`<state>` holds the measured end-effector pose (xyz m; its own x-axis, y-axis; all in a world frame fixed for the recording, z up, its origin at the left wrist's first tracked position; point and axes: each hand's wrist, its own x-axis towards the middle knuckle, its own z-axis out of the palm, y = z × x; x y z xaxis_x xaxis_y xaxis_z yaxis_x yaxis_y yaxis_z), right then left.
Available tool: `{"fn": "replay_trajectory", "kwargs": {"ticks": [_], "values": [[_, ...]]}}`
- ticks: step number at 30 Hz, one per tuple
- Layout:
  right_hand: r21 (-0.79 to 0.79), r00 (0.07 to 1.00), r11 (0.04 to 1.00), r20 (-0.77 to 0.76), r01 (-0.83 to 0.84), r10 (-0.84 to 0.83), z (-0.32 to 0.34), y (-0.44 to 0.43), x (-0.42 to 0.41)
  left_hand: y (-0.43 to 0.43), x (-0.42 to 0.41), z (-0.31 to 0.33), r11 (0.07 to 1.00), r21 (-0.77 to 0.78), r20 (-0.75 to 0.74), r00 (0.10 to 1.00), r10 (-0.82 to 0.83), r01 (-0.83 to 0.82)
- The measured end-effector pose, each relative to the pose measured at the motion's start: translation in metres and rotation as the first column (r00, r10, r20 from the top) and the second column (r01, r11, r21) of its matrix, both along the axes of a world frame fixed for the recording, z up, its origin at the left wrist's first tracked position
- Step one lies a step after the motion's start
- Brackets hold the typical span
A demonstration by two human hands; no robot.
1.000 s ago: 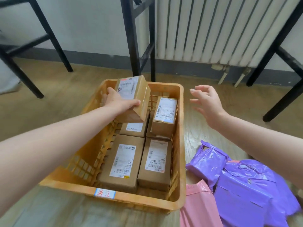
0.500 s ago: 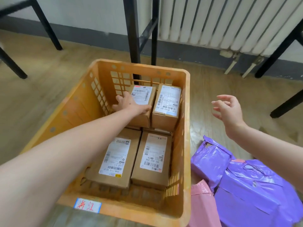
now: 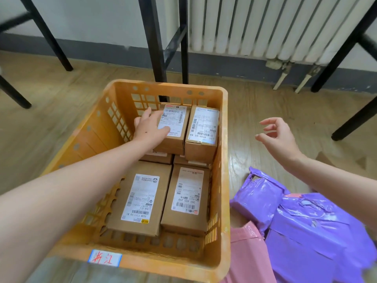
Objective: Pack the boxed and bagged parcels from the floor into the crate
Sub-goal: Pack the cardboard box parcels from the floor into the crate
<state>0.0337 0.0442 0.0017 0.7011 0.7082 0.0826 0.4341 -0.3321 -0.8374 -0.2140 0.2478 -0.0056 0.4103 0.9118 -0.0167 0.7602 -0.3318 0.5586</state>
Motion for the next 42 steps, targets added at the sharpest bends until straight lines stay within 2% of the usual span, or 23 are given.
{"fn": "replay_trajectory", "kwargs": {"ticks": [4, 8, 10, 12, 17, 22, 25, 27, 31, 37, 42], "values": [[-0.066, 0.997, 0.998, 0.07, 0.024, -0.02, 0.01, -0.019, 0.018, -0.027, 0.035, 0.033, 0.961, 0.262, 0.162, 0.978, -0.134, 0.088], [-0.154, 0.992, 0.987, 0.124, 0.039, -0.02, 0.017, -0.043, 0.035, -0.071, 0.086, 0.06, 0.897, 0.353, 0.231, 0.904, -0.36, 0.267], [-0.203, 0.991, 0.978, 0.136, 0.043, -0.016, 0.017, -0.056, 0.043, -0.093, 0.112, 0.07, 0.841, 0.382, 0.176, 0.864, -0.472, 0.382], [-0.255, 0.991, 0.965, 0.136, 0.054, -0.019, 0.014, -0.072, 0.053, -0.112, 0.138, 0.076, 0.759, 0.432, 0.058, 0.824, -0.563, 0.488], [-0.415, 0.985, 0.904, 0.171, 0.101, -0.032, 0.001, -0.112, 0.088, -0.158, 0.194, 0.069, 0.627, 0.447, -0.11, 0.735, -0.67, 0.638], [-0.603, 0.933, 0.712, 0.244, 0.359, -0.263, -0.019, -0.148, 0.126, -0.179, 0.231, 0.043, 0.498, 0.441, -0.286, 0.643, -0.711, 0.747], [-0.646, 0.885, 0.606, 0.317, 0.465, -0.341, -0.033, -0.164, 0.143, -0.179, 0.246, 0.031, 0.487, 0.421, -0.316, 0.627, -0.712, 0.765], [-0.676, 0.877, 0.565, 0.306, 0.474, -0.37, -0.042, -0.166, 0.15, -0.178, 0.251, 0.025, 0.491, 0.397, -0.338, 0.621, -0.707, 0.775], [-0.655, 0.854, 0.556, 0.32, 0.512, -0.409, -0.061, -0.157, 0.156, -0.175, 0.254, 0.013, 0.508, 0.353, -0.376, 0.616, -0.692, 0.786], [-0.642, 0.81, 0.511, 0.346, 0.572, -0.473, -0.075, -0.145, 0.161, -0.16, 0.248, 0.003, 0.56, 0.347, -0.362, 0.658, -0.66, 0.752], [-0.657, 0.789, 0.48, 0.307, 0.581, -0.533, -0.076, -0.146, 0.169, -0.15, 0.236, 0.001, 0.579, 0.335, -0.372, 0.669, -0.643, 0.743]]}}
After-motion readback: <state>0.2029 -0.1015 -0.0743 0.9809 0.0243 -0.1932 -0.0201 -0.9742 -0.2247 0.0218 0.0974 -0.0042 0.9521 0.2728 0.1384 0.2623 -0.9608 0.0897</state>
